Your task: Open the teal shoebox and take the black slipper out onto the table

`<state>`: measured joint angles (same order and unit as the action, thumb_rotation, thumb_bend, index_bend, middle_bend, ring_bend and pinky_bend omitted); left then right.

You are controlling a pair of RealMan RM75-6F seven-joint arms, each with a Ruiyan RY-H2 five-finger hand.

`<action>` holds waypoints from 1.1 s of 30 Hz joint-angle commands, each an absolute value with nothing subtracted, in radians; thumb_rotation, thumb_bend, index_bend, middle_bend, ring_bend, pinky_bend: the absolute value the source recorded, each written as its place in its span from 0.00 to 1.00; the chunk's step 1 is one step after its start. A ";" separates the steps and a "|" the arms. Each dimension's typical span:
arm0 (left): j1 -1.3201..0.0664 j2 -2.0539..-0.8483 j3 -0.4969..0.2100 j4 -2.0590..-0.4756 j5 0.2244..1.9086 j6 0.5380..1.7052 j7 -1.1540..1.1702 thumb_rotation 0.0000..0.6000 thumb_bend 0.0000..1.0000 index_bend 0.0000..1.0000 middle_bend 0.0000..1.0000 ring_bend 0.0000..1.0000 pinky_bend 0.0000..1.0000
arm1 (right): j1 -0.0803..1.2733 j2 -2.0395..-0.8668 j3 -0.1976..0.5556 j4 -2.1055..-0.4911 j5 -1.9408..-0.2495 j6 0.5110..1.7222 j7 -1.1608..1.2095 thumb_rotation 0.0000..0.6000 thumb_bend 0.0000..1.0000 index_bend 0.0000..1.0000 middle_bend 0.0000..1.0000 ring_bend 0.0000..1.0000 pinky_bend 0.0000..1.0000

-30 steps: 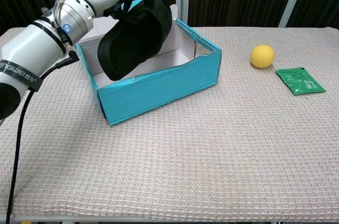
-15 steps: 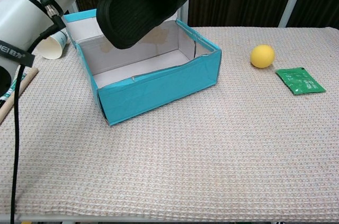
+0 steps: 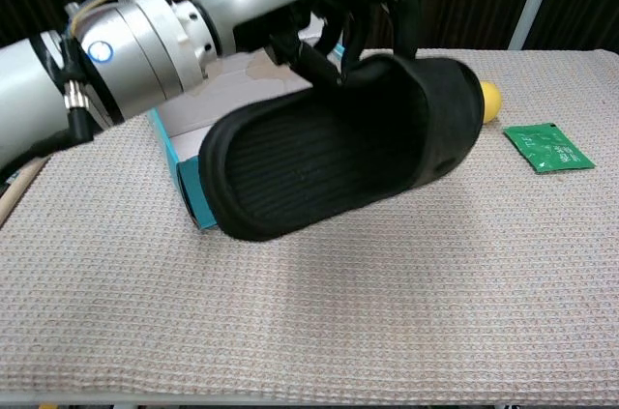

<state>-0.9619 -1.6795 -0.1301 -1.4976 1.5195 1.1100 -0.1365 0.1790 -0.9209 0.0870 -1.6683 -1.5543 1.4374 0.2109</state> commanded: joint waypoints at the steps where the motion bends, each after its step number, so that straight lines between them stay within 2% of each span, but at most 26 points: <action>1: -0.979 -1.726 -0.104 -1.477 1.493 1.037 -0.097 1.00 0.47 0.47 0.54 0.56 0.65 | 0.179 -0.922 0.087 -1.667 -1.554 1.437 0.213 1.00 0.25 0.00 0.05 0.00 0.06; 3: -0.987 -1.755 -0.107 -1.441 1.462 0.993 -0.088 1.00 0.47 0.47 0.52 0.52 0.59 | 0.179 -0.922 0.086 -1.665 -1.555 1.437 0.215 1.00 0.25 0.00 0.05 0.00 0.06; 5: -0.993 -1.771 -0.115 -1.420 1.423 0.948 -0.087 1.00 0.46 0.44 0.47 0.40 0.51 | 0.178 -0.921 0.085 -1.663 -1.555 1.437 0.216 1.00 0.25 0.00 0.05 0.00 0.06; 7: -0.997 -1.773 -0.121 -1.409 1.390 0.912 -0.076 1.00 0.42 0.34 0.33 0.21 0.38 | 0.177 -0.920 0.086 -1.662 -1.555 1.437 0.218 1.00 0.25 0.00 0.05 0.00 0.06; 9: -0.999 -1.767 -0.132 -1.410 1.348 0.880 -0.047 1.00 0.32 0.23 0.20 0.06 0.23 | 0.177 -0.920 0.087 -1.661 -1.554 1.439 0.219 1.00 0.25 0.00 0.05 0.00 0.06; 10: -0.996 -1.768 -0.141 -1.412 1.329 0.879 -0.028 1.00 0.27 0.18 0.15 0.02 0.16 | 0.177 -0.920 0.087 -1.660 -1.554 1.438 0.220 1.00 0.25 0.00 0.05 0.00 0.06; 12: -0.990 -1.770 -0.151 -1.410 1.310 0.887 0.004 1.00 0.19 0.13 0.08 0.00 0.10 | 0.179 -0.921 0.087 -1.658 -1.554 1.436 0.221 1.00 0.25 0.00 0.05 0.00 0.06; 15: -0.986 -1.767 -0.163 -1.410 1.287 0.893 0.052 1.00 0.11 0.09 0.01 0.00 0.05 | 0.183 -0.924 0.088 -1.657 -1.555 1.431 0.220 1.00 0.25 0.00 0.05 0.00 0.06; 19: -0.978 -1.736 -0.174 -1.444 1.261 0.883 0.077 0.98 0.07 0.08 0.00 0.00 0.03 | 0.186 -0.924 0.088 -1.657 -1.559 1.430 0.219 1.00 0.25 0.00 0.05 0.00 0.06; 23: -0.953 -1.657 -0.183 -1.527 1.268 0.898 0.054 1.00 0.06 0.08 0.00 0.00 0.04 | 0.183 -0.923 0.089 -1.656 -1.558 1.435 0.222 1.00 0.25 0.00 0.05 0.00 0.06; 29: -0.834 -1.492 -0.208 -1.598 1.270 1.067 0.052 1.00 0.06 0.09 0.00 0.00 0.06 | 0.180 -0.919 0.084 -1.641 -1.548 1.426 0.249 1.00 0.27 0.00 0.06 0.00 0.06; 33: -0.723 -1.383 -0.211 -1.572 1.224 1.180 0.045 1.00 0.07 0.14 0.04 0.00 0.06 | 0.187 -0.925 0.078 -1.619 -1.547 1.404 0.282 1.00 0.27 0.01 0.06 0.00 0.06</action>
<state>-0.7972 -1.4490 -0.2031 -1.5783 1.2544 1.1087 0.0487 0.1838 -0.9221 0.0807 -1.6258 -1.5482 1.4108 0.2737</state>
